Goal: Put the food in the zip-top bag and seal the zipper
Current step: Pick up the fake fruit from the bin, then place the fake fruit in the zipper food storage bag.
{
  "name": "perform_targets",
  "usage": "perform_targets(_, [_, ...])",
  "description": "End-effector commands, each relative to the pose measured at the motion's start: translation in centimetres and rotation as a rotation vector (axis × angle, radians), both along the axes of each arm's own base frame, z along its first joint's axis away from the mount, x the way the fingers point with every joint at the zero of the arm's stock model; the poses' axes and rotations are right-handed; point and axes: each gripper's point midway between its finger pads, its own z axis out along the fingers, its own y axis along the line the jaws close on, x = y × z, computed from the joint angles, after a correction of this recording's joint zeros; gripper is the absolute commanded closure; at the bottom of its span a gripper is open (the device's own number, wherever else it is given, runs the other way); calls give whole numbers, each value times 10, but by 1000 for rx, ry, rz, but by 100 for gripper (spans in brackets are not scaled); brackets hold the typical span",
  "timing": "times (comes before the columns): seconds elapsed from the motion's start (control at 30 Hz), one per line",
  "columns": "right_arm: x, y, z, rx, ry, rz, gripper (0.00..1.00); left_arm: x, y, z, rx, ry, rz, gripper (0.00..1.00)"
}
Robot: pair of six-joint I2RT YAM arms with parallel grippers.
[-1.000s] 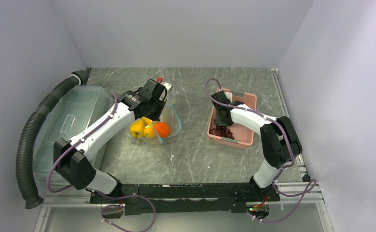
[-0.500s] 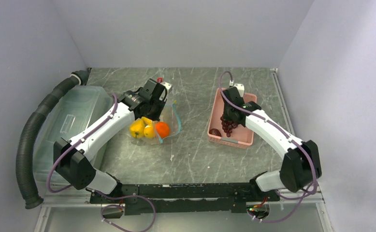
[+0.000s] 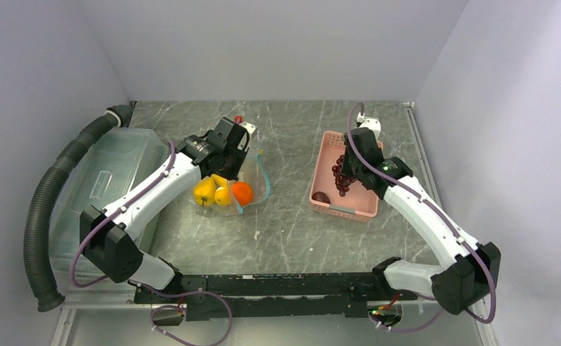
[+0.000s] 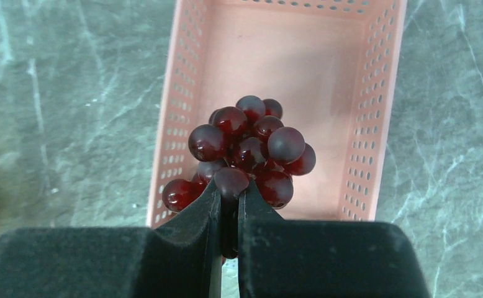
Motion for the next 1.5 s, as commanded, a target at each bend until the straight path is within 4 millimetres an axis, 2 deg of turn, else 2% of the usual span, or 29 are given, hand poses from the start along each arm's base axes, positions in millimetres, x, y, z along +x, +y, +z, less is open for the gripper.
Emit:
perform_targets(0.0, [5,16,50,112,-133,62,100,0,-1,1,-4,-11,-8,100])
perform_targets(0.23, [-5,46,78,243,-197,221,100,-1,-2,2,-8,-9,-11,100])
perform_targets(0.53, [-27,89,113,389,-272,464,100,-2,-4,4,-21,-10,-16,100])
perform_targets(0.93, [-74,158,153,521,-320,800,100,-4,-6,12,-44,-21,-30,100])
perform_targets(1.17, [-97,205,152,537,-290,948,100,-5,-6,11,-46,-12,-32,100])
perform_targets(1.47, [-89,238,141,555,-258,992,100,-5,-6,14,-51,-23,-33,100])
